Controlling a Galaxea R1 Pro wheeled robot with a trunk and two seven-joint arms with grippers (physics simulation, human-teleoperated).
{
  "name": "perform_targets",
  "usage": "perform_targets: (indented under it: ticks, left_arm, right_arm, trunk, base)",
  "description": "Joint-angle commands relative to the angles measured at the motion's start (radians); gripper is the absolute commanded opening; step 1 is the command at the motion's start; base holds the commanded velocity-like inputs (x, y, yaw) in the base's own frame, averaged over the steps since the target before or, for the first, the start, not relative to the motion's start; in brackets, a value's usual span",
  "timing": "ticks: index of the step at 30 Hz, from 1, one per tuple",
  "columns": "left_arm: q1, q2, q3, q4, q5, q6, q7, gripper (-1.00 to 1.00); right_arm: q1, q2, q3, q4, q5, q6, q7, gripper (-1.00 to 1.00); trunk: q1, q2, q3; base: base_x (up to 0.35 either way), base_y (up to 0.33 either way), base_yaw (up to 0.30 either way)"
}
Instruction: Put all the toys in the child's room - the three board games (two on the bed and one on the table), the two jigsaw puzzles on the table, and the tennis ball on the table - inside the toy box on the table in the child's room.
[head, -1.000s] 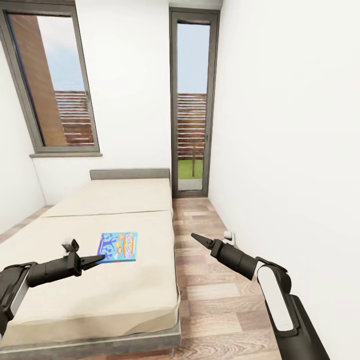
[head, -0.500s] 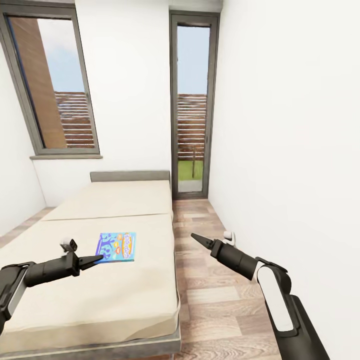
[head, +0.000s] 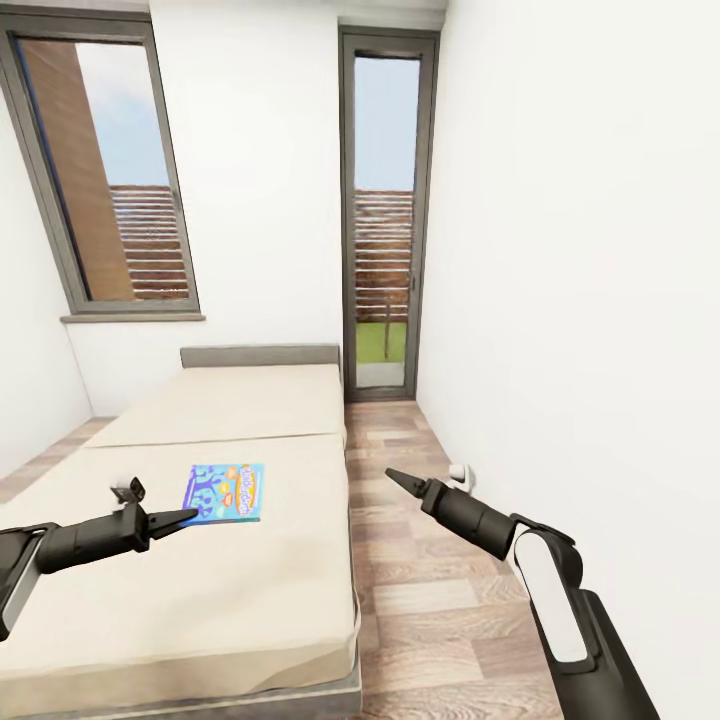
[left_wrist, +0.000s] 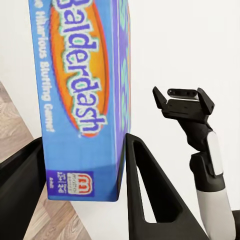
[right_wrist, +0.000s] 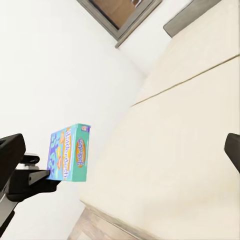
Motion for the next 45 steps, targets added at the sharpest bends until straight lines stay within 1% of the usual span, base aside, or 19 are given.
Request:
perform_targets:
  ticks: [1,10,14,21,45]
  left_arm:
    - [0.0,0.001,0.0,0.0,-0.001,0.01,-0.004,-1.0]
    - [0.0,0.006,0.001,0.002,0.0,0.011,-0.004,-1.0]
    - [0.0,0.013,0.001,0.002,0.001,0.01,-0.004,-1.0]
    - [0.0,0.02,0.001,0.003,0.001,0.01,-0.004,-1.0]
    - [0.0,0.019,0.0,0.004,0.001,0.01,-0.004,-1.0]
  right_arm:
    - [-0.001,0.001,-0.002,0.0,0.002,0.007,0.002,1.0]
    - [0.0,0.002,-0.002,-0.008,0.002,0.005,-0.005,1.0]
    - [-0.001,0.004,0.003,-0.013,0.002,0.005,-0.009,1.0]
    - [0.0,0.005,0.002,-0.013,0.002,0.005,-0.011,1.0]
    - [0.0,0.01,0.007,-0.009,0.002,0.005,-0.011,1.0]
  trunk:
    - [-0.004,0.007,0.002]
    - [-0.039,0.07,0.03]
    - [-0.054,0.098,0.046]
    - [-0.081,0.147,0.076]
    - [-0.173,0.315,0.17]
  base:
    - [0.0,0.0,0.0]
    - [0.0,0.0,0.001]
    - [0.0,0.0,0.136]
    - [0.0,0.0,0.213]
    - [0.0,0.0,0.255]
